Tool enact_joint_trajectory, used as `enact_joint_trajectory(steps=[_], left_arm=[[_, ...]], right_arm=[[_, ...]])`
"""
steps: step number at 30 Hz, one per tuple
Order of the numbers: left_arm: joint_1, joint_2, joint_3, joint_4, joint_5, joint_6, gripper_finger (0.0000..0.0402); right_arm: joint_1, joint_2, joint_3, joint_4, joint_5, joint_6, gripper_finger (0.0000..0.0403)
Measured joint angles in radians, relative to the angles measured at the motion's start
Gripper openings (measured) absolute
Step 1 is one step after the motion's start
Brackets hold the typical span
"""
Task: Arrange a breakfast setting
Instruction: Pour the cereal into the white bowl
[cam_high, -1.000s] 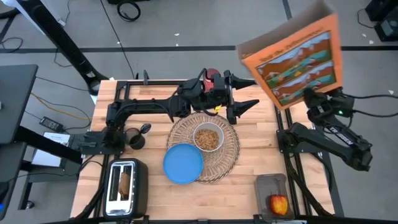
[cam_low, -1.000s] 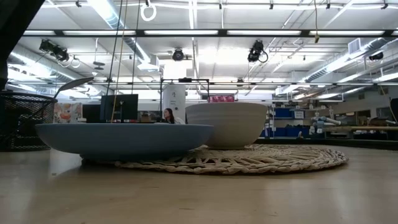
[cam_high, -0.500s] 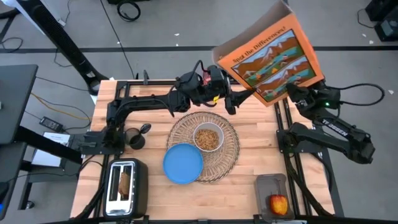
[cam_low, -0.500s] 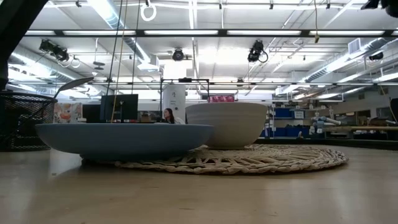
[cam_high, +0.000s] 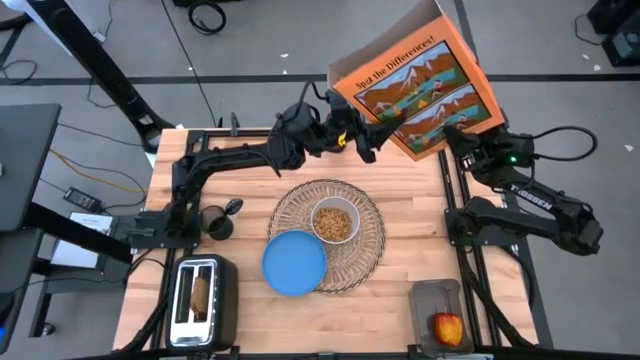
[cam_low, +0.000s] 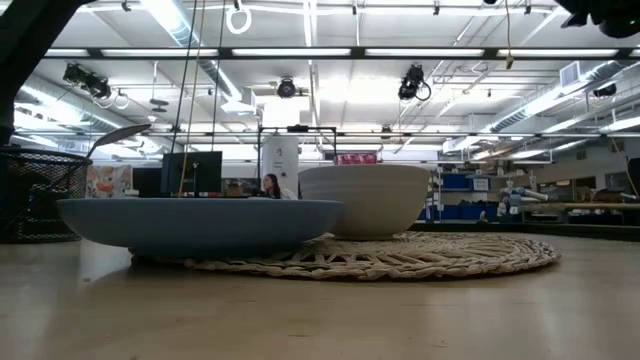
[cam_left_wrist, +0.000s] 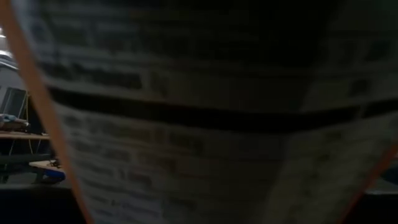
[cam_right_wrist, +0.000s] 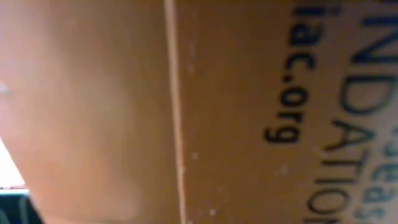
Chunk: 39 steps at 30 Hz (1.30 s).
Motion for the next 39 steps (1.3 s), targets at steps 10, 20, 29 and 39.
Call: enact_joint_trajectory(steps=[10,20,29,39], left_arm=[[0.002,0.0,0.0,0.002,0.003,0.012,0.0211],[0.011,-0.013,-0.001,0.002,0.017,0.018,0.0213],[0.028,-0.092,-0.002,-0.07,0.079,0.034,0.0208],[0.044,-0.196,-0.001,-0.193,0.087,0.116,0.0207]], right_arm=[[0.0,0.008,0.001,-0.005,0.001,-0.018,0.0265],[0.0,0.012,0.0,-0.037,-0.017,-0.024,0.0349],[-0.002,-0.014,0.0,-0.112,-0.062,-0.027,0.0375],[0.002,-0.054,0.0,-0.255,-0.086,-0.102,0.037]])
